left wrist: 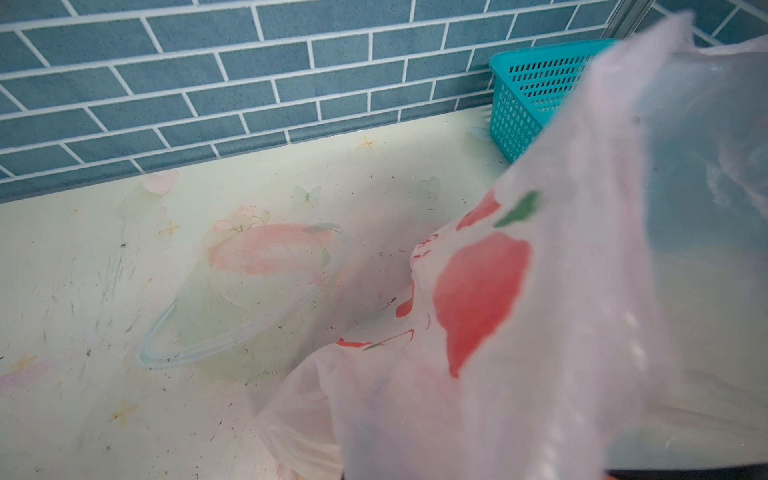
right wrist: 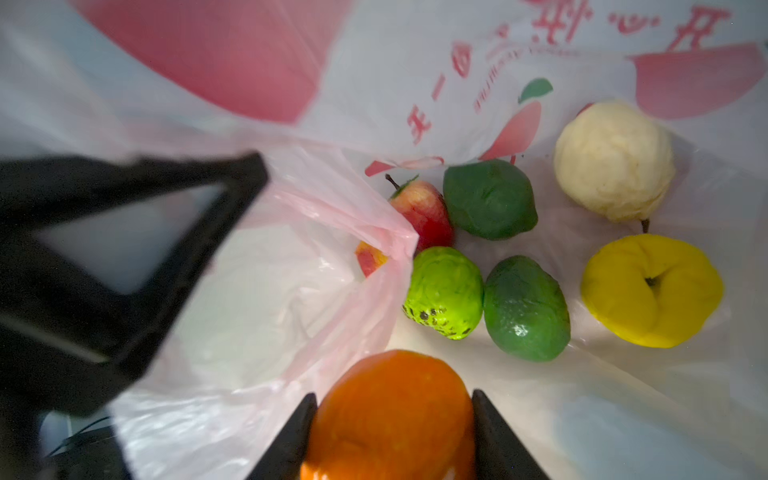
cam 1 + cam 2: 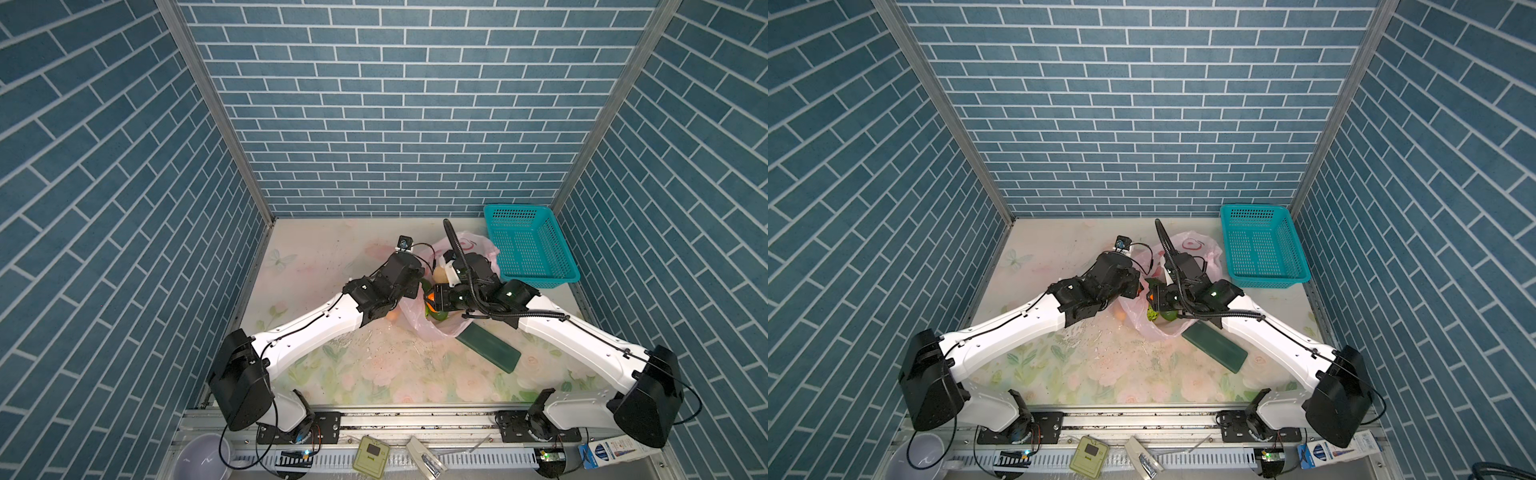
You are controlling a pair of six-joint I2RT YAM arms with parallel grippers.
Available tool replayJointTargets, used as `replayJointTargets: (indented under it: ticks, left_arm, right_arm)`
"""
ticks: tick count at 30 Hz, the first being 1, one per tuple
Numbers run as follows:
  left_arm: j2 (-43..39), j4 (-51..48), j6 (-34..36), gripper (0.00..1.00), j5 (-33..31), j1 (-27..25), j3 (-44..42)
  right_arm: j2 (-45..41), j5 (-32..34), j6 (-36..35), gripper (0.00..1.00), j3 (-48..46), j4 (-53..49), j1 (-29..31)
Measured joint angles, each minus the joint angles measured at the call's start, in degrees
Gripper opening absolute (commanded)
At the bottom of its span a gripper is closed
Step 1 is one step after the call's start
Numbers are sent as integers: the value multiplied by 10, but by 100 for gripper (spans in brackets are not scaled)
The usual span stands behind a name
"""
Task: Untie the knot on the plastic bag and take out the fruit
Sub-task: 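Lift the orange out of the bag and carry it over the teal basket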
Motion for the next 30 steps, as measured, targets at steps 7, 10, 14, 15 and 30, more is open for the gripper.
replayJointTargets:
  ticks: [7,10,14,15,30]
  left_arm:
    - [0,0,-5,0,1,0,0]
    - [0,0,-7,0,3,0,0]
    - [-1,0,-8,0,3,0,0]
    - [-1,0,-8,0,3,0,0]
    - [-18,-12,-12,0,2,0,-12]
  right_arm:
    - [-10,15,-2,32,108,-41,0]
    - [-10,25,-9,32,146,-59,-5]
    - [-9,27,-17,31,188,-73,-31]
    - [-9,24,-17,31,196,-72,-46]
    - [-12,11,-41,31,195,-32,-355]
